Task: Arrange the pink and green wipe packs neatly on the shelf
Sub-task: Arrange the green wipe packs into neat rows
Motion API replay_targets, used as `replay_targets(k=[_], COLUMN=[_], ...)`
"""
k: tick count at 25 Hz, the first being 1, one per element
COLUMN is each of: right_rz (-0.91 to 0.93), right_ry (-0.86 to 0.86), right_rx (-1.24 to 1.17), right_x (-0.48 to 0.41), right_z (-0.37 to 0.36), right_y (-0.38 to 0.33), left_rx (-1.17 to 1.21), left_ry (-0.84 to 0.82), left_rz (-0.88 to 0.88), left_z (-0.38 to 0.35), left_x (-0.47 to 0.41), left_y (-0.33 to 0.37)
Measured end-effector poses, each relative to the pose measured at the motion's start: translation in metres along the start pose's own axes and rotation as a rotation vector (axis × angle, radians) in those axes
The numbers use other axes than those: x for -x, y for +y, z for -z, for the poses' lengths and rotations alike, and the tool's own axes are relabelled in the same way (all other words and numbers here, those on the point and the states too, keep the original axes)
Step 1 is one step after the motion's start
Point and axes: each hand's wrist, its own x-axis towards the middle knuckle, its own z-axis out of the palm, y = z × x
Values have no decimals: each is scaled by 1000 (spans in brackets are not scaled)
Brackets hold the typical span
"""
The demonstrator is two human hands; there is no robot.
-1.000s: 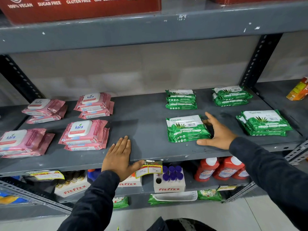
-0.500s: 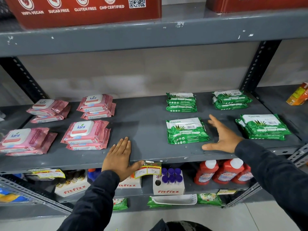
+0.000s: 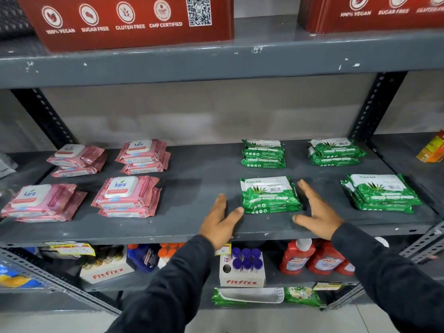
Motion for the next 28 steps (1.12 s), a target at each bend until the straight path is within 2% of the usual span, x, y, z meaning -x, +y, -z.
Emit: replay_targets(k=[1, 3, 4, 6, 7, 9, 12, 19, 22, 23, 25, 26, 27, 28], right_rz=[-11, 6, 69, 263, 328, 335, 263, 227, 191, 164, 62, -40, -165, -299], right_ry=[-7, 5, 53, 165, 186, 141, 31, 38, -5, 55, 351, 485, 536, 508], right_rx=[-24, -4, 94, 448, 600, 734, 830, 966, 764, 619, 396, 390, 453, 549], right_x=[2, 8, 10, 5, -2, -16, -28, -27, -22, -23, -31, -35, -36, -34], right_z=[0, 3, 5, 5, 1, -17, -47, -58, -49, -36, 4, 31, 60, 85], right_y=[-1, -4, -7, -23, -37, -64, -78, -71, -80, -81, -72, -59, -43, -24], left_rx=[3, -194, -373, -722, -838, -949, -997, -1050, -1060, -1064, -1066, -1065, -1062, -1058], left_ry=[-11, 44, 97, 176, 186, 152, 77, 24, 26, 27, 35, 37, 40, 50], left_rz=[-14, -87, -142, -208, -202, -159, -158, -210, -218, -223, -224, -224, -226, -229], left_z=[-8, -9, -4, 10, 17, 27, 32, 41, 41, 41, 41, 42, 41, 41], left_x=[-4, -7, -7, -2, 1, 5, 8, 17, 17, 17, 17, 17, 17, 17], left_y=[5, 1, -6, -27, -36, -49, -56, -65, -63, -63, -64, -64, -64, -64])
